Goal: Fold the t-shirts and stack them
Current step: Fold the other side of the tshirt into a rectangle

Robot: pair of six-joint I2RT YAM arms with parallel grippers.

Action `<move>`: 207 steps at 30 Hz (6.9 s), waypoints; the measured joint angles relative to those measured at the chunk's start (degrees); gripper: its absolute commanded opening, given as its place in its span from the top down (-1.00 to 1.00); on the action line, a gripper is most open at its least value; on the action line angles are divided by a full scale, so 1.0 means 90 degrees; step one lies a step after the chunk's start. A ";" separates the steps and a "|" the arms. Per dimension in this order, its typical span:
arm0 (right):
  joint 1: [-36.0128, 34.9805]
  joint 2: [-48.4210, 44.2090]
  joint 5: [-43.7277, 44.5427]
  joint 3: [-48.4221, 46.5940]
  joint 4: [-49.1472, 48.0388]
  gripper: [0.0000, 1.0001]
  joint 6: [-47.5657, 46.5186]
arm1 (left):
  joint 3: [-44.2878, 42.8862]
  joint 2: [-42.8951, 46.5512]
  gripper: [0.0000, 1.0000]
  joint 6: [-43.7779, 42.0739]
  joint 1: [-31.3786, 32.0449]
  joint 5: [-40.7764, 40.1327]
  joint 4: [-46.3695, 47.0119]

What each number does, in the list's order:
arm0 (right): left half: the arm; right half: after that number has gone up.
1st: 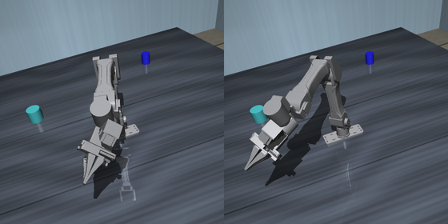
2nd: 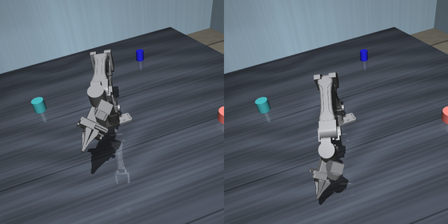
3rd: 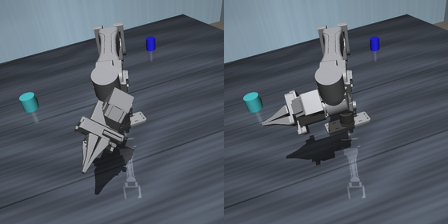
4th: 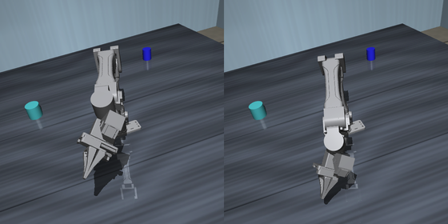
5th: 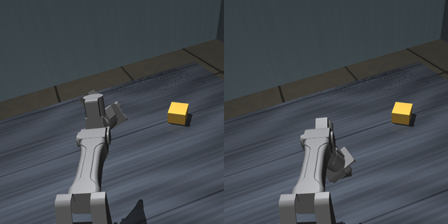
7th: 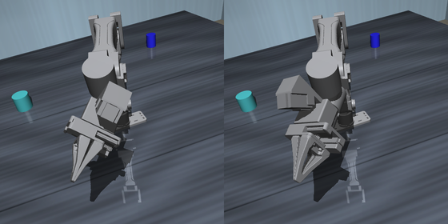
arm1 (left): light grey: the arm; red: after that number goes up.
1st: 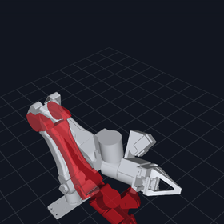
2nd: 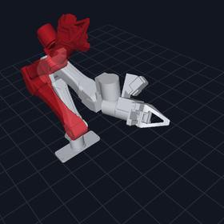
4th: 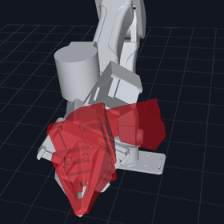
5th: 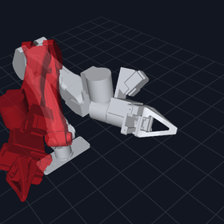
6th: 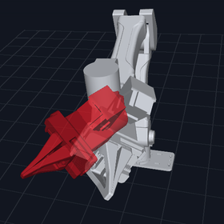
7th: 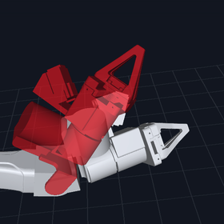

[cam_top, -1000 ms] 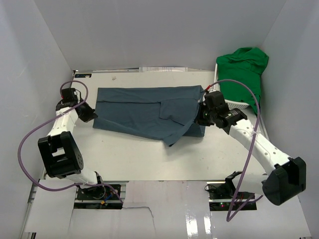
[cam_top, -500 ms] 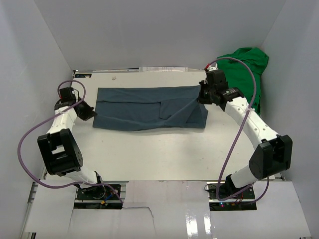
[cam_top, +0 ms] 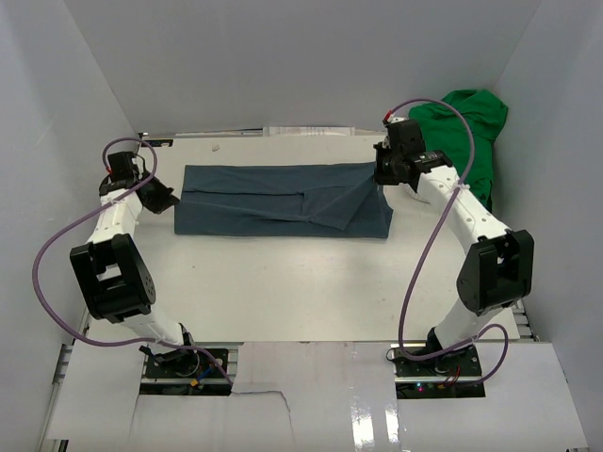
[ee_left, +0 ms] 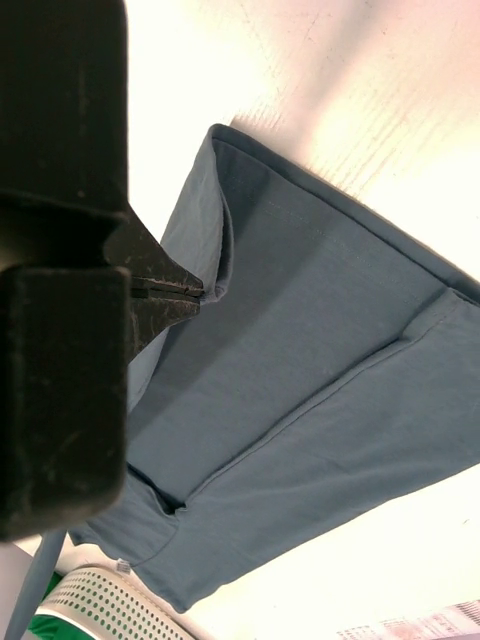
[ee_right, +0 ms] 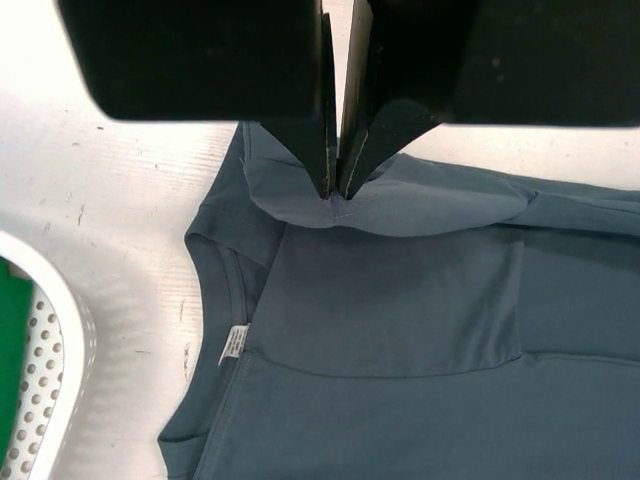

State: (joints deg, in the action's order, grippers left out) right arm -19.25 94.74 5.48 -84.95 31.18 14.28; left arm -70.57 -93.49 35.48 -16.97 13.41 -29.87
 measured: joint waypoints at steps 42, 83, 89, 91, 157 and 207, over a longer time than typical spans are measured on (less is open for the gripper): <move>0.0185 0.2480 -0.0214 -0.2844 0.0194 0.85 -0.0328 | -0.0289 -0.0765 1.00 0.0442 -0.0056 -0.0160 0.0376; 0.0226 0.3412 -0.0491 -0.3645 -0.0396 0.85 -0.0328 | -0.1141 -0.1698 1.00 0.0493 -0.0056 -0.0153 0.0612; 0.0228 0.3606 -0.0500 -0.3626 -0.0670 0.85 -0.0330 | -0.1107 -0.1795 1.00 0.0495 -0.0056 -0.0158 0.0707; 0.0233 0.3687 -0.0510 -0.3628 -0.0697 0.85 -0.0330 | -0.1107 -0.1855 1.00 0.0495 -0.0056 -0.0158 0.0731; -0.1013 0.2025 -0.1183 -0.0104 -0.1566 0.05 -0.0816 | 0.0799 -0.0347 1.00 -0.0709 0.3232 0.0848 0.2766; -0.0959 0.3470 -0.0554 -0.1503 -0.0896 0.09 -0.1115 | 0.0046 -0.2589 1.00 0.0129 0.4000 0.1676 0.2897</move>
State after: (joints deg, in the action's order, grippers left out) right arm -27.88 125.97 0.49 -98.48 23.11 4.25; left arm -70.15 -116.79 36.64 19.03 28.49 -3.79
